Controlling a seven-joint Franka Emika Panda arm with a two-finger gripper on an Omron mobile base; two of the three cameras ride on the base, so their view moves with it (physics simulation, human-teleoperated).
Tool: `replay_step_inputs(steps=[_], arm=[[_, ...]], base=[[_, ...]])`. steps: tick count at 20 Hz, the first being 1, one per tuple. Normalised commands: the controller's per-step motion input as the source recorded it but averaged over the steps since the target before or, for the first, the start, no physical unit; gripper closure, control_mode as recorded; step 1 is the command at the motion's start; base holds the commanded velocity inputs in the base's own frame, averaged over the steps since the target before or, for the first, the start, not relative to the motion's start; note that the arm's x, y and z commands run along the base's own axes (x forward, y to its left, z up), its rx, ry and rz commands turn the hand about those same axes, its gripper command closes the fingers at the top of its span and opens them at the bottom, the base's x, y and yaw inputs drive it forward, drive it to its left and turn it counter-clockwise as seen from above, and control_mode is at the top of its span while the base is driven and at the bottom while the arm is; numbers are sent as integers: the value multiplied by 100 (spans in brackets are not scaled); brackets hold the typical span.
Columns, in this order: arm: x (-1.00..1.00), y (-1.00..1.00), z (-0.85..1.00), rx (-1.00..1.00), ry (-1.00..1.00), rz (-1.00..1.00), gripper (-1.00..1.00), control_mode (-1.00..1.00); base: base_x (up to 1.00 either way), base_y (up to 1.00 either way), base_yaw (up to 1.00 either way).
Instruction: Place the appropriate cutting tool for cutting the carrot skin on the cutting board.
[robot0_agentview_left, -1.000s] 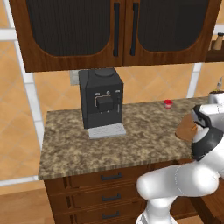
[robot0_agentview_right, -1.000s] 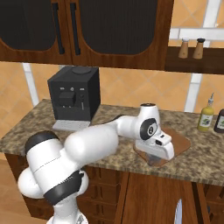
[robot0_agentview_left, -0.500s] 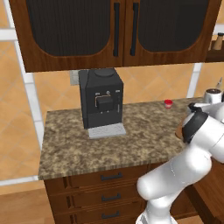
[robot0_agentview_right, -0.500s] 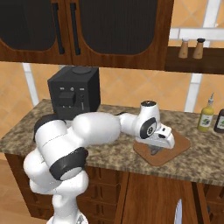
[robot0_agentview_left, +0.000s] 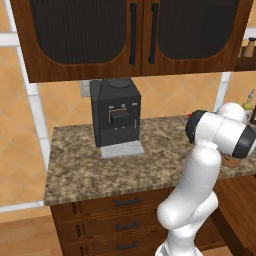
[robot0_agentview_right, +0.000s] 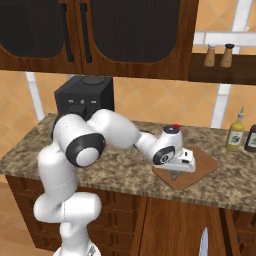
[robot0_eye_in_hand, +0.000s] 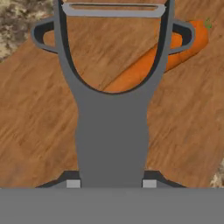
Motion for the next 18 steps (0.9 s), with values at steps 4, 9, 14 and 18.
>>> replay_step_inputs(steps=[4, 9, 14, 18], arm=[[31, -2, -51, 6, 0, 14, -100, -100], [-16, -1, 13, 2, 0, 7, -100, -100], [-56, 23, 93, 0, 0, 4, -100, -100], [-49, 53, 86, -3, 1, 3, -100, -100]], base=[[0, 0, 0], [0, 0, 0], [0, 0, 0], [0, 0, 0]])
